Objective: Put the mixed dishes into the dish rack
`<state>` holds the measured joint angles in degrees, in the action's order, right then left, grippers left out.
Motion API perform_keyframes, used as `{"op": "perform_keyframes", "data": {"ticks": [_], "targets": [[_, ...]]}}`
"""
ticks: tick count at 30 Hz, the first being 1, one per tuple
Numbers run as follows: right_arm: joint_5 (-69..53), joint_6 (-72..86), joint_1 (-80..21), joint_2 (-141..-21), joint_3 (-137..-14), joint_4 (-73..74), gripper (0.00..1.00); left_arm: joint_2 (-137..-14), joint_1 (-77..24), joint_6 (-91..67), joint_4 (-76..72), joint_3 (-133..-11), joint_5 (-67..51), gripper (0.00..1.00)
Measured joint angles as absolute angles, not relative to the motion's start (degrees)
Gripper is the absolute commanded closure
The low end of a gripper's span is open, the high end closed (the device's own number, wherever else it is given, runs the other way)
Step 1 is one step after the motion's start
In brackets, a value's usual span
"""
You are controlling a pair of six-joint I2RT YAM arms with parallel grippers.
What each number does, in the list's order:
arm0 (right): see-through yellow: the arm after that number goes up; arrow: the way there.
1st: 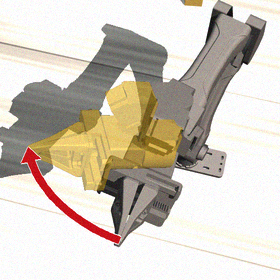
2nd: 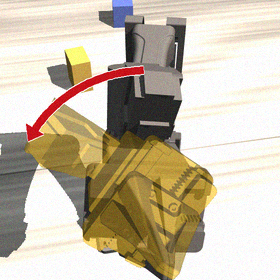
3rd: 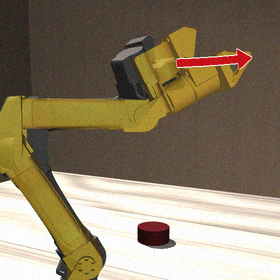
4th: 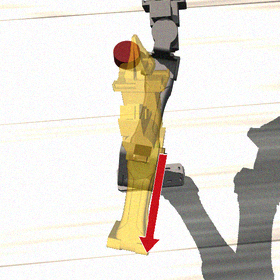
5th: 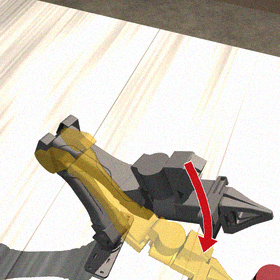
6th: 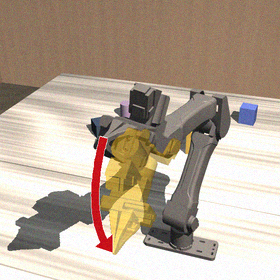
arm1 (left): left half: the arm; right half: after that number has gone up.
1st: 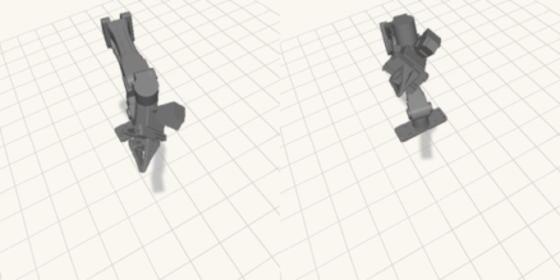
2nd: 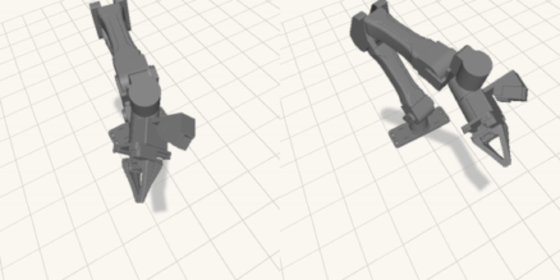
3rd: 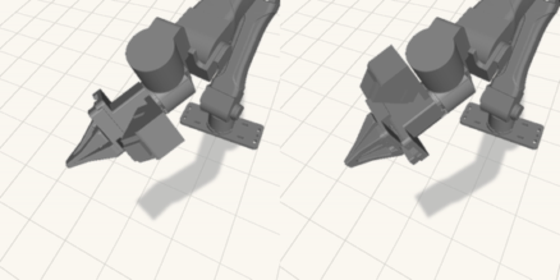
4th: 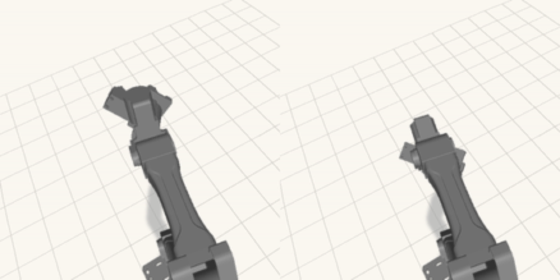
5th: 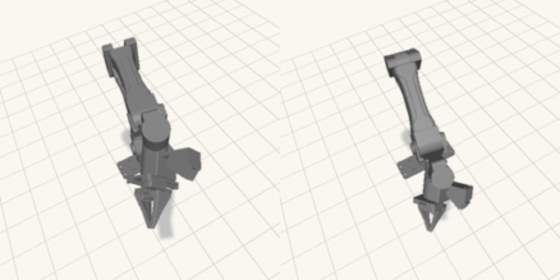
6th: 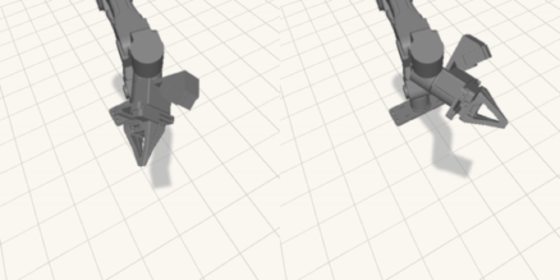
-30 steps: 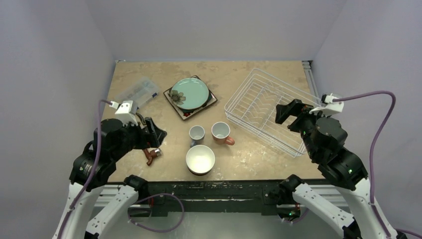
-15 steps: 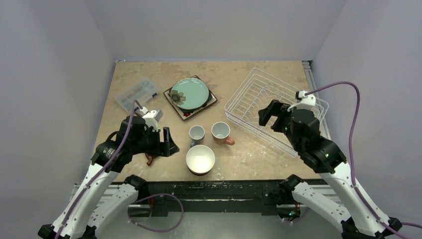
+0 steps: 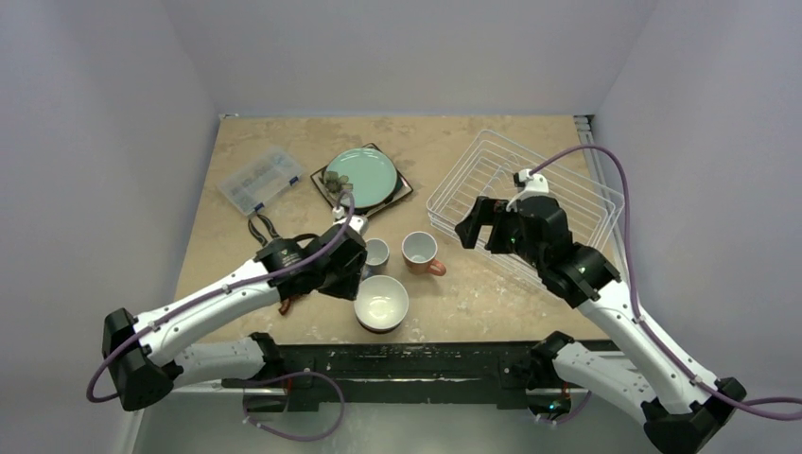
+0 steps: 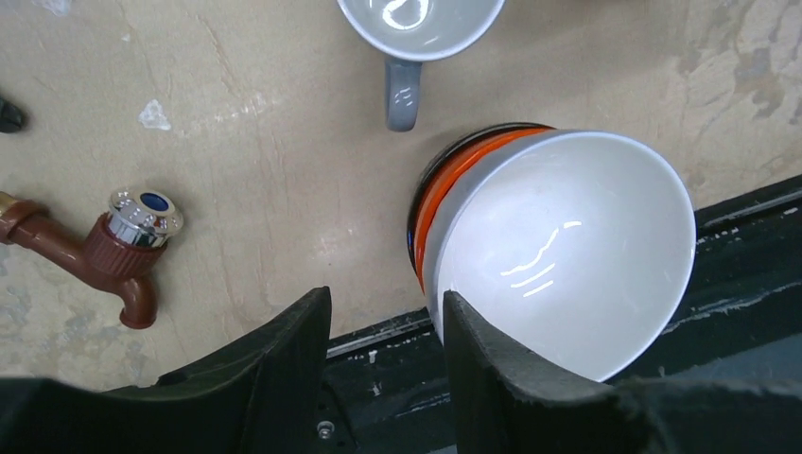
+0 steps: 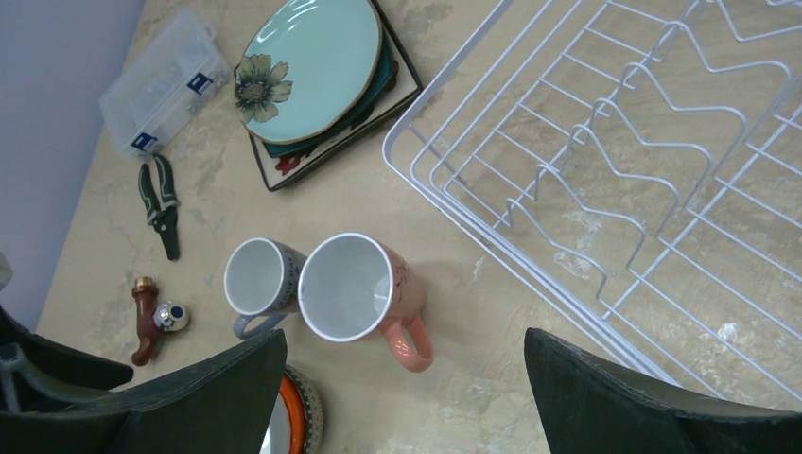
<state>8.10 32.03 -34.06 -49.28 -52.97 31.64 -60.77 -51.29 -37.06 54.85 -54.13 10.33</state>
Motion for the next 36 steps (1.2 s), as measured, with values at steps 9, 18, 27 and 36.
{"op": "perform_keyframes", "data": {"ticks": [9, 18, 27, 36], "targets": [[7.77, 32.03, -34.06, -47.72, -52.88, 30.46, 0.02, -69.95, -56.82, -39.53, 54.17, -57.32, 17.43, 0.67], [7.77, 32.05, -34.06, -47.86, -51.07, 30.24, 0.02, -76.73, -60.40, -40.10, 54.59, -60.66, 20.03, 0.81], [7.94, 32.05, -34.06, -47.59, -50.35, 30.33, 0.02, -77.76, -61.47, -40.97, 56.18, -61.14, 22.72, 0.77], [7.94, 32.05, -34.06, -47.44, -50.09, 30.59, 0.02, -78.02, -61.69, -41.19, 56.25, -61.28, 22.74, 0.83]]}}
